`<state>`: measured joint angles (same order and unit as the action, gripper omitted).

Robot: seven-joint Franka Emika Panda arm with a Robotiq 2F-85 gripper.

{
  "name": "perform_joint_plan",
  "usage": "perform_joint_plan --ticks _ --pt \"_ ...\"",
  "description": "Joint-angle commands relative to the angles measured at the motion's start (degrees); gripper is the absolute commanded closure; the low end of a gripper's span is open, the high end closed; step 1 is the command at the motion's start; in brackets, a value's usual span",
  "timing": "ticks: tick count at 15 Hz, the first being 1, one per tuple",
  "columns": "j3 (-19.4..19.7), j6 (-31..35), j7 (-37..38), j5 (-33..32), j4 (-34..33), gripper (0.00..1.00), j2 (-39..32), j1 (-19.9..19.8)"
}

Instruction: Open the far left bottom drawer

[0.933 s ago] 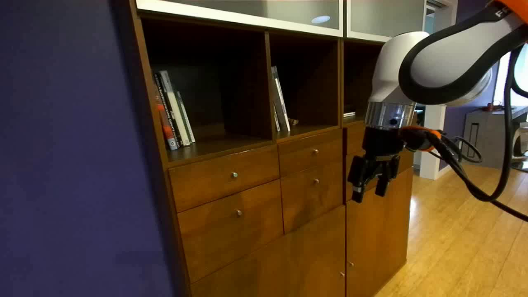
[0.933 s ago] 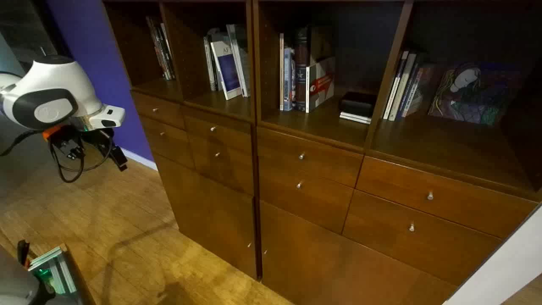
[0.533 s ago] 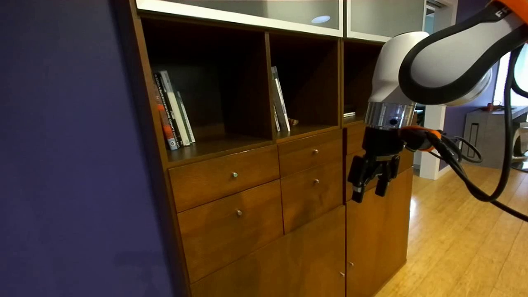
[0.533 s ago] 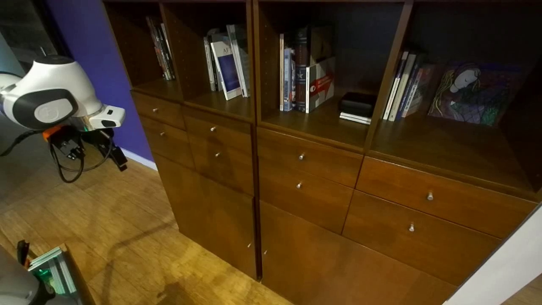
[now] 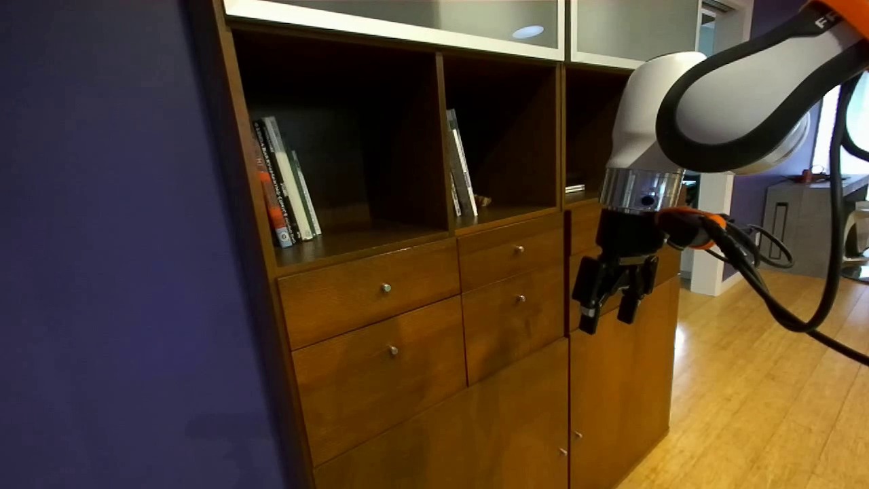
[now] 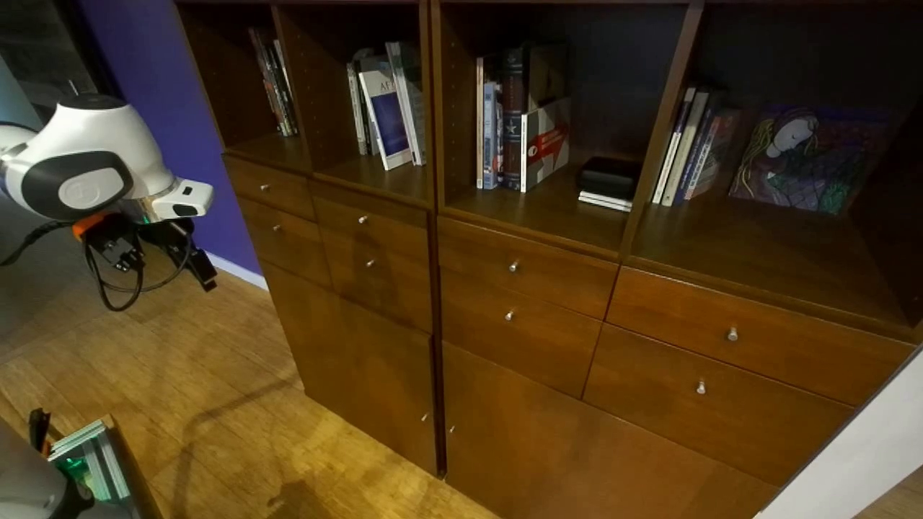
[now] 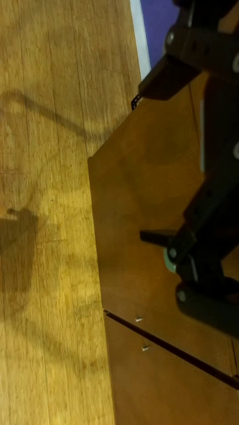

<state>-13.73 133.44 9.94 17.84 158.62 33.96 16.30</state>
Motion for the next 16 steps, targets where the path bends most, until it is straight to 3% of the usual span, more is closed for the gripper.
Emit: perform_joint_plan --ticks 1,11,16 --pt "0.4 -0.1 0.2 -0.3 -0.1 0.0 0.0 0.3" --pt "0.4 -0.1 0.2 -0.3 -0.1 0.0 0.0 0.3" --pt "-9.2 -1.2 7.9 -9.8 -13.6 0.0 -7.1 -1.1"
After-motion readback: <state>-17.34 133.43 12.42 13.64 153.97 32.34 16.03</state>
